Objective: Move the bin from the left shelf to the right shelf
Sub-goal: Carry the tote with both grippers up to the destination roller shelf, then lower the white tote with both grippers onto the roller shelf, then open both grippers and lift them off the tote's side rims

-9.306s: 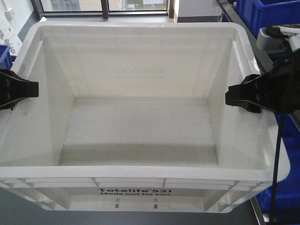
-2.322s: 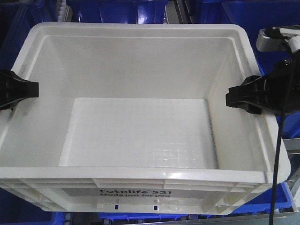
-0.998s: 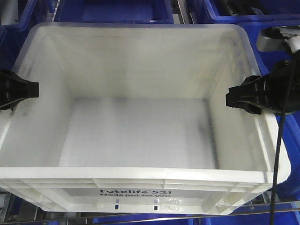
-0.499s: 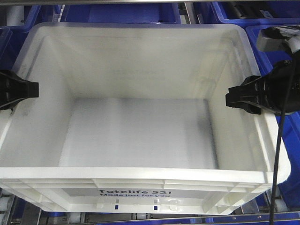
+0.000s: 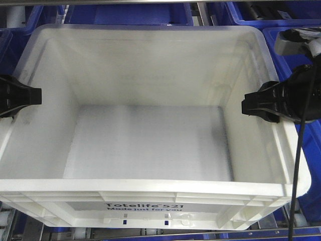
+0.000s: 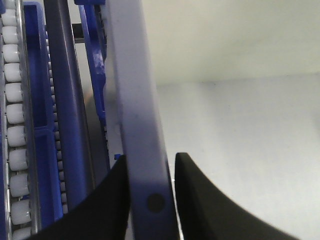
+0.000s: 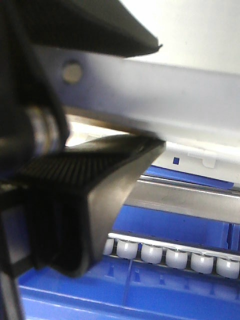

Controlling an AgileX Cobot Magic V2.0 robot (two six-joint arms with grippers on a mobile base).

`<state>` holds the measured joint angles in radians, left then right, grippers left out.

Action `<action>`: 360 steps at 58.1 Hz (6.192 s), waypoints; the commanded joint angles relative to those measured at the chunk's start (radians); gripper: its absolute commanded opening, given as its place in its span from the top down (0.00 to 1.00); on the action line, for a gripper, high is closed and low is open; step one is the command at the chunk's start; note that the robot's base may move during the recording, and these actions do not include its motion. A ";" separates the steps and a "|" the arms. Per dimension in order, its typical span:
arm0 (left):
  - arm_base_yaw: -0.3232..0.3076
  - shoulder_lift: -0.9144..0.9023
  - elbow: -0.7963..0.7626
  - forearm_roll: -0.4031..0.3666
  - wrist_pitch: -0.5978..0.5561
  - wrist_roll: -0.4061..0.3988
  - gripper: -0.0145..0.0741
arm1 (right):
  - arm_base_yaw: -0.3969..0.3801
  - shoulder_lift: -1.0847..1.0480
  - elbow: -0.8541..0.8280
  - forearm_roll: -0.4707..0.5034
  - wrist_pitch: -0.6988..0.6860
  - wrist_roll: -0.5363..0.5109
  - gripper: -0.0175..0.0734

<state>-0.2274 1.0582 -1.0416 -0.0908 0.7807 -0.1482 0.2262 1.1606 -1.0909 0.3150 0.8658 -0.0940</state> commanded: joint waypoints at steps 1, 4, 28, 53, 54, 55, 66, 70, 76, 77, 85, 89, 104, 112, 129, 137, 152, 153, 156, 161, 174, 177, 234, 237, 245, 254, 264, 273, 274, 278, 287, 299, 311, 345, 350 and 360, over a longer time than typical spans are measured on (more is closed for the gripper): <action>-0.003 -0.029 -0.040 0.033 -0.121 0.039 0.84 | -0.007 -0.035 -0.039 0.009 -0.087 -0.047 0.81; -0.003 -0.029 -0.040 0.033 -0.121 0.039 0.84 | -0.007 -0.035 -0.039 0.009 -0.087 -0.047 0.81; -0.003 -0.029 -0.040 0.033 -0.121 0.039 0.84 | -0.007 -0.035 -0.039 0.010 -0.087 -0.047 0.81; -0.003 -0.029 -0.040 0.033 -0.121 0.039 0.84 | -0.007 -0.035 -0.039 0.009 -0.075 -0.047 0.81; -0.003 -0.029 -0.040 0.033 -0.121 0.039 0.84 | -0.007 -0.035 -0.039 0.009 -0.074 -0.047 0.81; -0.003 -0.029 -0.040 0.033 -0.121 0.039 0.84 | -0.007 -0.035 -0.039 0.009 -0.072 -0.047 0.81; -0.003 -0.029 -0.040 0.032 -0.138 0.038 0.84 | -0.007 -0.035 -0.039 0.006 -0.090 -0.047 0.81; -0.003 -0.029 -0.037 0.032 -0.138 0.038 0.84 | -0.007 -0.035 -0.039 0.005 -0.108 -0.047 0.81; -0.003 -0.026 -0.036 0.032 -0.138 0.033 0.84 | -0.007 -0.034 -0.039 0.005 -0.137 -0.047 0.81; -0.003 -0.026 -0.036 0.032 -0.137 0.030 0.84 | -0.007 -0.033 -0.039 0.005 -0.143 -0.047 0.81; -0.003 -0.004 -0.036 0.032 -0.123 0.030 0.84 | -0.007 -0.015 -0.039 0.005 -0.168 -0.064 0.81; -0.003 0.011 -0.036 0.032 -0.118 0.030 0.84 | -0.007 0.001 -0.039 0.005 -0.171 -0.087 0.81; -0.003 0.037 -0.036 0.032 -0.143 0.030 0.84 | -0.007 0.049 -0.039 0.005 -0.220 -0.137 0.81; -0.003 0.066 -0.036 0.032 -0.145 0.030 0.84 | -0.007 0.080 -0.039 0.006 -0.259 -0.138 0.81; -0.003 0.125 -0.036 0.033 -0.191 0.030 0.84 | -0.007 0.132 -0.039 0.005 -0.326 -0.153 0.81; -0.003 0.160 -0.036 0.033 -0.210 0.030 0.84 | -0.007 0.155 -0.039 0.006 -0.343 -0.157 0.81; -0.003 0.213 -0.036 0.041 -0.220 0.032 0.84 | -0.007 0.195 -0.039 0.006 -0.361 -0.160 0.81; -0.003 0.217 -0.036 0.041 -0.220 0.032 0.84 | -0.007 0.199 -0.039 0.006 -0.361 -0.160 0.81; -0.003 0.220 -0.036 0.041 -0.225 0.032 0.84 | -0.007 0.203 -0.039 0.006 -0.361 -0.160 0.81; -0.003 0.226 -0.036 0.041 -0.242 0.032 0.84 | -0.007 0.207 -0.039 0.006 -0.360 -0.160 0.81; -0.003 0.228 -0.036 0.041 -0.264 0.032 0.84 | -0.007 0.207 -0.039 0.005 -0.368 -0.161 0.81; -0.003 0.230 -0.036 0.040 -0.261 0.032 0.84 | -0.007 0.207 -0.039 0.005 -0.375 -0.161 0.81; -0.003 0.230 -0.036 0.042 -0.264 0.032 0.72 | -0.007 0.207 -0.039 0.006 -0.417 -0.206 0.66; -0.003 0.230 -0.036 0.043 -0.266 0.032 0.69 | -0.007 0.207 -0.039 0.006 -0.417 -0.206 0.60; -0.003 0.230 -0.036 0.068 -0.267 0.032 0.59 | -0.007 0.207 -0.039 0.006 -0.417 -0.206 0.43; -0.003 0.230 -0.036 0.068 -0.272 0.032 0.50 | -0.007 0.207 -0.039 -0.001 -0.421 -0.206 0.27; -0.003 0.230 -0.036 0.068 -0.279 0.032 0.45 | -0.007 0.207 -0.039 -0.036 -0.420 -0.206 0.17; -0.003 0.229 -0.037 0.068 -0.280 0.032 0.44 | -0.007 0.207 -0.039 -0.054 -0.421 -0.206 0.16; -0.003 0.229 -0.037 0.068 -0.280 0.032 0.44 | -0.007 0.207 -0.039 -0.054 -0.421 -0.206 0.16; -0.003 0.228 -0.039 0.068 -0.280 0.032 0.44 | -0.007 0.207 -0.039 -0.054 -0.422 -0.206 0.16; -0.003 0.209 -0.040 0.068 -0.280 0.031 0.44 | -0.007 0.203 -0.039 -0.054 -0.430 -0.206 0.16; -0.003 0.164 -0.040 0.070 -0.304 0.032 0.44 | -0.007 0.174 -0.039 -0.054 -0.461 -0.206 0.16; -0.003 0.137 -0.040 0.070 -0.275 0.032 0.44 | -0.007 0.118 -0.039 -0.009 -0.459 -0.205 0.16; -0.003 -0.064 0.096 0.066 -0.264 0.032 0.44 | -0.007 -0.051 0.056 0.056 -0.540 -0.246 0.16; -0.003 -0.121 0.164 0.065 -0.303 0.032 0.44 | -0.007 -0.103 0.140 0.084 -0.600 -0.280 0.16; -0.003 -0.282 0.300 0.058 -0.388 0.035 0.44 | -0.007 -0.254 0.299 0.117 -0.677 -0.363 0.16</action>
<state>-0.2255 0.8509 -0.7547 -0.0217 0.5001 -0.1152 0.2196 0.9849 -0.8150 0.4114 0.2958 -0.4050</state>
